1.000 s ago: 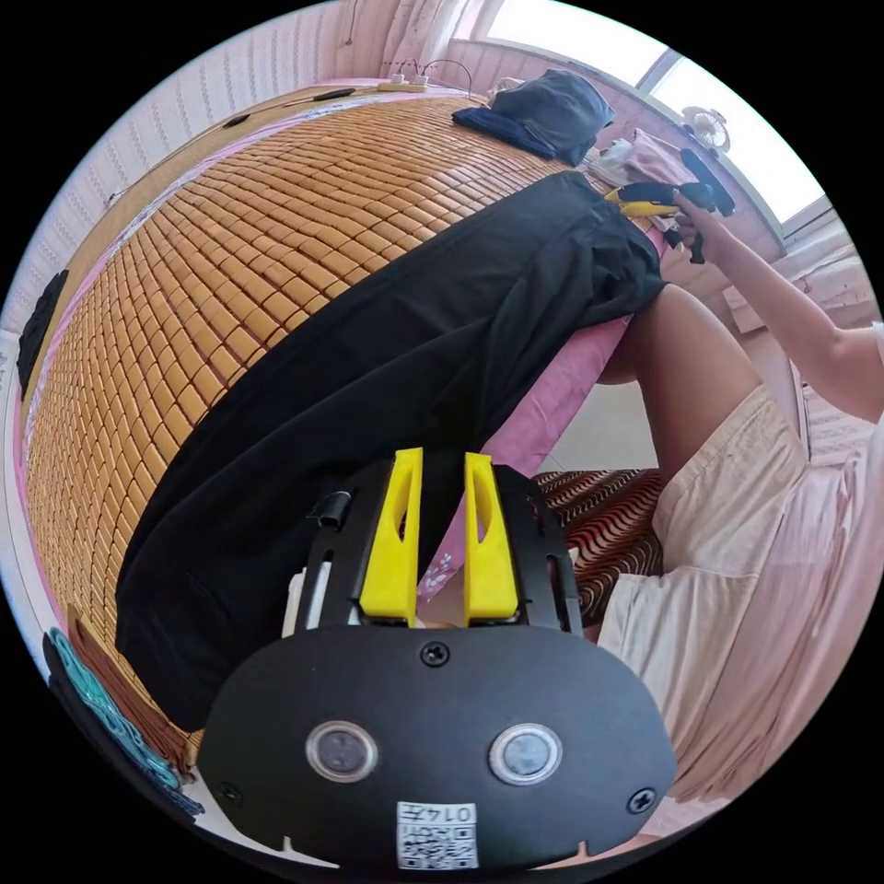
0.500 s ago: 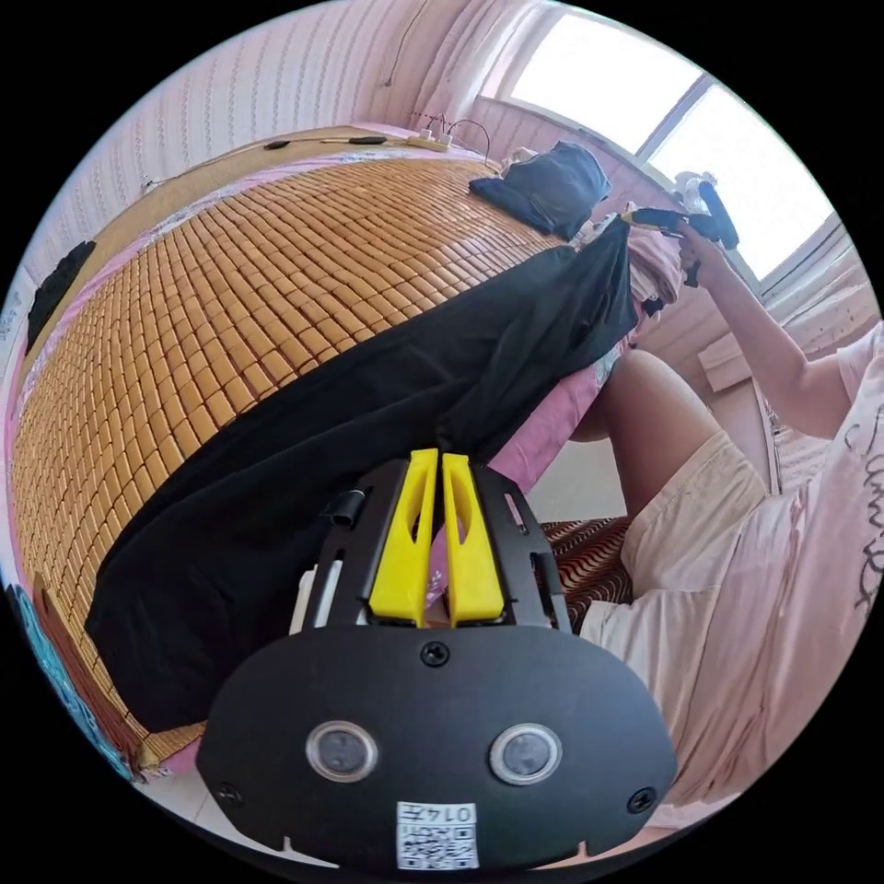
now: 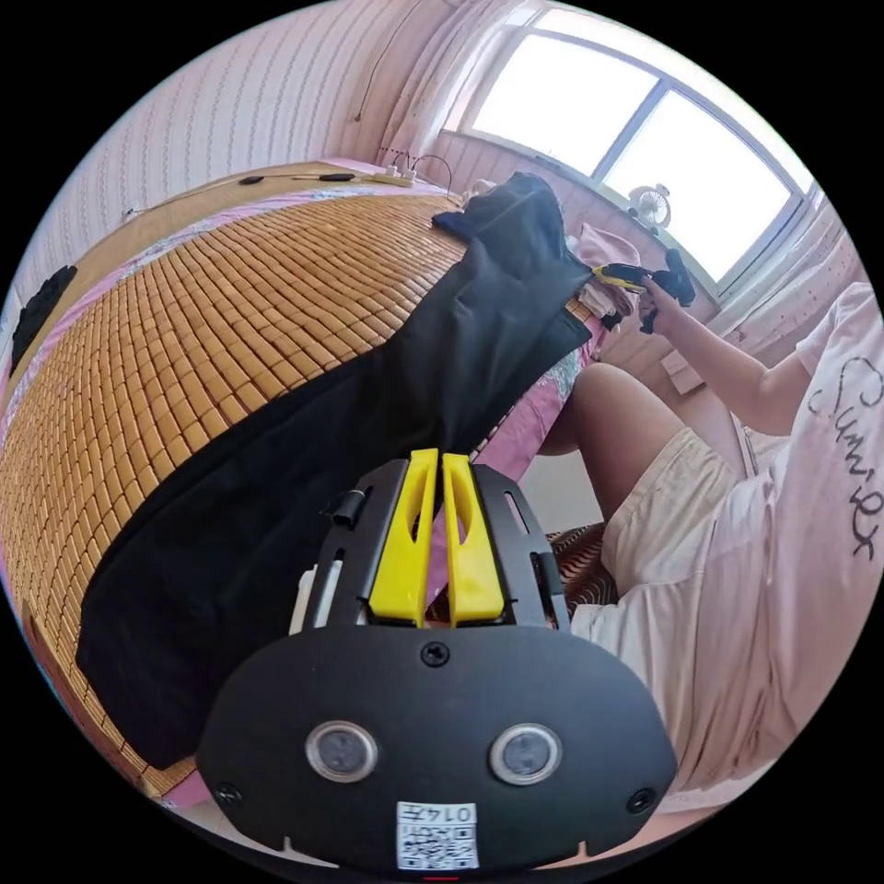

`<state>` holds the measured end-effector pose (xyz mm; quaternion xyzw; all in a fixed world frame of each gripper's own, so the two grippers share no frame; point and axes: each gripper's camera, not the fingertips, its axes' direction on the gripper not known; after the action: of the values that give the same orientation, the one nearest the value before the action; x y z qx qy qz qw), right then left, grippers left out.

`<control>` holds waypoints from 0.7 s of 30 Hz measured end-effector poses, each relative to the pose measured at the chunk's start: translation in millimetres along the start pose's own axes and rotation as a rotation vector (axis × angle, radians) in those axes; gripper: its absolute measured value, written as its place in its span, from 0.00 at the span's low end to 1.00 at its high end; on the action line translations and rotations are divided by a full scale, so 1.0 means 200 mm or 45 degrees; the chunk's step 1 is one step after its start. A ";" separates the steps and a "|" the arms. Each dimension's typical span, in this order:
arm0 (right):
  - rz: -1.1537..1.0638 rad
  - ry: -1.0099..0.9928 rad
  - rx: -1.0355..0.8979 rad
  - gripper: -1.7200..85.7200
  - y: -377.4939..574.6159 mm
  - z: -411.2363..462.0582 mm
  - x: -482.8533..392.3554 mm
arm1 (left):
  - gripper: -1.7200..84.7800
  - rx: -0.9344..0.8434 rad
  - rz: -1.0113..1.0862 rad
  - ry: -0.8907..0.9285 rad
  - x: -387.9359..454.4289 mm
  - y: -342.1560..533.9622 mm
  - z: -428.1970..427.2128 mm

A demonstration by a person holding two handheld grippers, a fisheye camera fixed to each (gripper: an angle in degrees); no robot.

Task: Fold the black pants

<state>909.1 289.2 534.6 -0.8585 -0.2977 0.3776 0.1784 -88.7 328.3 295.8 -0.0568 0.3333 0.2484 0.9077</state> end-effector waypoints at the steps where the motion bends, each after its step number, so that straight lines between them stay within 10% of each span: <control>1: 0.072 0.035 -0.058 0.02 0.07 0.05 0.10 | 0.01 -0.059 -0.005 0.011 0.00 0.00 0.07; 15: -0.093 0.517 -0.304 0.02 0.14 0.11 0.06 | 0.04 -0.072 0.037 -0.087 0.01 -0.08 -0.02; 21: -0.267 0.323 -0.120 0.12 -0.12 0.22 -0.20 | 0.06 -0.067 0.110 -0.278 -0.02 -0.28 -0.01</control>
<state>843.8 285.1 540.6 -0.8709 -0.3781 0.2310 0.2124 -65.3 277.6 293.8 -0.0387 0.2280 0.3007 0.9253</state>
